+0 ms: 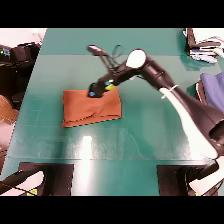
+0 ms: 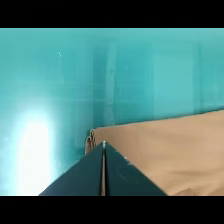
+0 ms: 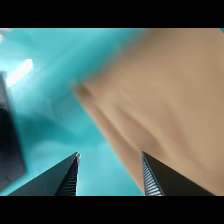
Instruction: Fold the shirts.
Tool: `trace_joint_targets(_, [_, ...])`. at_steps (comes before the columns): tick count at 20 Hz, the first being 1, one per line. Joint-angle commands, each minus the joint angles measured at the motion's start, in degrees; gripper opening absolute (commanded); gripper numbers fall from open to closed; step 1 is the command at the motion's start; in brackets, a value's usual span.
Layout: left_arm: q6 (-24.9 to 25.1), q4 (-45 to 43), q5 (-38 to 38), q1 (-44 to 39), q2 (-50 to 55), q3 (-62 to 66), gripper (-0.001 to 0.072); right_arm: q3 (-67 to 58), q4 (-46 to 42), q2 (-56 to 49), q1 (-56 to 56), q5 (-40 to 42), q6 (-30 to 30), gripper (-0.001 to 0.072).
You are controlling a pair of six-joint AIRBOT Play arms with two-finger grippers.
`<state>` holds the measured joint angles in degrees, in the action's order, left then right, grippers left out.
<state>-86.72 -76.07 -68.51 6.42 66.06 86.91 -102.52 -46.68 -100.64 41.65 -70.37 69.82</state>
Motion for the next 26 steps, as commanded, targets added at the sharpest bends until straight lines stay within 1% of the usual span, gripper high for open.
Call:
trace_joint_targets(1, [0.17,0.02,-0.81,0.28,-0.11,0.04,0.0025,14.23,-2.80,5.18,-10.32,-0.42,4.26,0.0442])
trace_joint_targets(2, [0.17,0.20,-0.83,0.28,-0.11,0.04,0.0026,18.36,-2.45,5.99,-13.03,0.81,5.20,0.0522])
trace_joint_targets(3, [0.17,0.46,-0.81,0.28,-0.11,0.04,0.0025,22.01,-2.21,6.14,-15.54,2.25,6.47,0.0666])
trace_joint_targets(4, [0.17,1.22,-0.66,0.28,-0.04,0.04,0.0026,24.52,-1.64,5.66,-17.03,3.48,7.15,0.0684])
trace_joint_targets(6, [0.20,1.90,-0.24,0.11,0.00,0.04,0.0025,27.58,3.82,3.30,-18.49,5.55,7.08,0.0667])
trace_joint_targets(7, [0.17,1.97,0.20,0.11,0.02,0.04,0.0026,27.89,6.95,1.64,-18.34,6.12,6.36,0.0649])
trace_joint_targets(8, [0.20,2.51,0.57,0.11,0.02,0.04,0.0025,27.47,9.90,-0.28,-17.62,6.45,4.96,0.0648])
trace_joint_targets(9, [0.20,2.62,0.81,0.11,0.02,0.04,0.0026,26.32,11.45,-2.21,-16.76,6.54,4.70,0.0644])
trace_joint_targets(10, [0.17,2.82,0.81,0.11,0.02,0.04,0.0025,24.55,12.72,-4.28,-15.58,6.23,4.70,0.0622])
trace_joint_targets(12, [0.17,3.04,0.76,0.11,0.02,0.04,0.0025,20.02,14.27,-8.31,-12.70,5.68,4.70,0.0602])
trace_joint_targets(13, [0.17,3.26,0.74,0.11,0.02,0.04,0.0025,17.59,15.56,-10.01,-11.17,5.75,4.68,0.0558])
trace_joint_targets(14, [0.20,3.89,0.70,0.11,0.02,0.04,0.0025,15.19,15.98,-11.43,-9.68,5.84,4.68,0.0550])
trace_joint_targets(15, [0.20,4.92,0.52,0.11,0.00,0.04,0.0025,12.90,15.74,-12.52,-8.37,5.90,4.68,0.0502])
trace_joint_targets(16, [0.39,6.71,0.37,0.07,0.00,0.04,0.0025,10.58,14.88,-13.31,-7.15,5.90,4.63,0.0326])
trace_joint_targets(17, [1.42,7.91,0.57,-0.63,0.00,0.04,0.0025,8.70,13.99,-13.81,-6.34,5.90,4.63,0.0183])
trace_joint_targets(18, [1.64,7.85,0.83,-2.21,0.02,0.04,0.0024,6.91,12.24,-13.92,-5.77,6.01,4.61,0.0070])
trace_joint_targets(19, [1.64,7.61,0.94,-3.93,0.00,0.04,0.0024,5.20,10.08,-13.84,-5.70,5.88,4.61,0.0019])
trace_joint_targets(21, [1.62,7.52,1.49,-8.28,0.00,0.04,0.0024,1.44,4.68,-12.96,-6.84,4.72,4.85,0.0018])
trace_joint_targets(23, [1.60,7.52,2.19,-12.57,0.00,0.04,0.0024,-2.03,-2.21,-10.69,-10.01,2.45,6.95,0.0018])
trace_joint_targets(26, [1.07,7.61,3.61,-17.59,0.00,0.04,0.0024,-5.62,-10.32,-5.38,-18.56,-1.46,7.82,0.0018])
